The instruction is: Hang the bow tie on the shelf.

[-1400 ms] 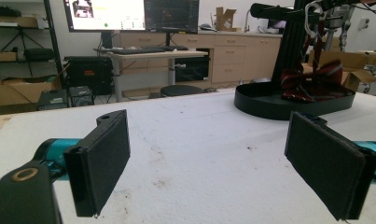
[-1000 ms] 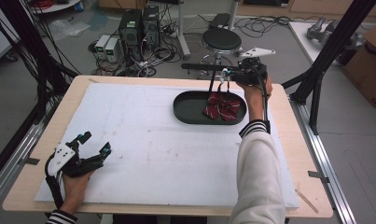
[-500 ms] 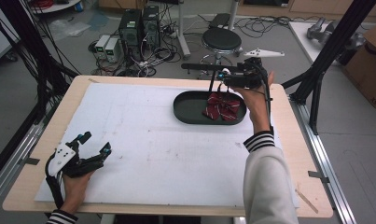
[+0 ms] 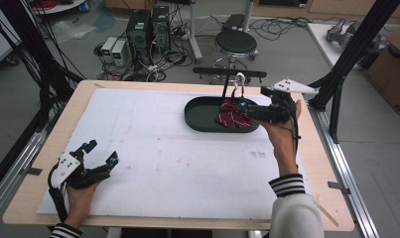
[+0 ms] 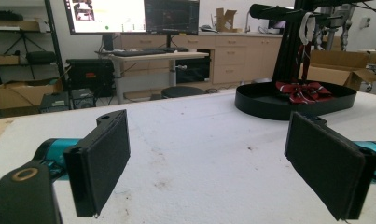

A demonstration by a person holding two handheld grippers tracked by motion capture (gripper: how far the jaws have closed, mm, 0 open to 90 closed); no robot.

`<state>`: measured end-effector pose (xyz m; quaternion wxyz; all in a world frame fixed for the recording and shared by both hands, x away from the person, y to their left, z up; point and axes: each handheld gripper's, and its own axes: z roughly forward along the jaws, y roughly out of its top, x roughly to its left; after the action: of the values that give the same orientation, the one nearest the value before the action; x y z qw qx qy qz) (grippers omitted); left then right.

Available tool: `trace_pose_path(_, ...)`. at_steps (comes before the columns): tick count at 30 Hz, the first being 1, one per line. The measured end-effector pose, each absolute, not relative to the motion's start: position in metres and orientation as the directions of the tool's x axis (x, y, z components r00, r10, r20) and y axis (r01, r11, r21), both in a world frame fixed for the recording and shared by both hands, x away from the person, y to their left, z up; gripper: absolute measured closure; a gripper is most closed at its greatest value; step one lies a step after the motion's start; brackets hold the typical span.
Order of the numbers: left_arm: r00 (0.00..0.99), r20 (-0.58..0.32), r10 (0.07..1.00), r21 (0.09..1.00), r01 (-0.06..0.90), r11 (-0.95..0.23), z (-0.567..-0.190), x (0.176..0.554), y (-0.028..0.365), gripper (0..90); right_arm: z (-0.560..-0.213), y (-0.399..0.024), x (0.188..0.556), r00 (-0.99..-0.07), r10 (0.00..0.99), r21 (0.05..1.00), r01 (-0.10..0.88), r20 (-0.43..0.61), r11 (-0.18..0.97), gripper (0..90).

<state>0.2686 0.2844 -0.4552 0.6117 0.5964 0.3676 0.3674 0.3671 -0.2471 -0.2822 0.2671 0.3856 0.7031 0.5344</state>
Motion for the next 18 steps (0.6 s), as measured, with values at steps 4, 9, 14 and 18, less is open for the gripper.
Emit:
trace_pose_path(4,0.459,-0.01,0.888,1.0,-0.014,0.018,-0.455,0.269,0.284,14.5,-0.293,-0.251,0.343,-0.554,0.832,0.967,0.217,0.011,0.132,11.2)
trace_pose_path(9,0.459,-0.01,0.888,1.0,-0.014,0.018,-0.455,0.269,0.284,14.5,-0.319,-0.254,0.319,-0.543,0.839,0.964,0.206,-0.027,0.165,11.2)
trace_pose_path(14,0.461,-0.009,0.888,1.0,-0.014,0.018,-0.455,0.268,0.285,14.5,-0.359,-0.258,0.297,-0.52,0.854,0.97,0.193,-0.026,0.147,11.2)
trace_pose_path(18,0.46,-0.01,0.888,1.0,-0.016,0.019,-0.455,0.268,0.285,14.5,-0.394,-0.262,0.285,-0.487,0.874,0.978,0.181,-0.001,0.102,11.2)
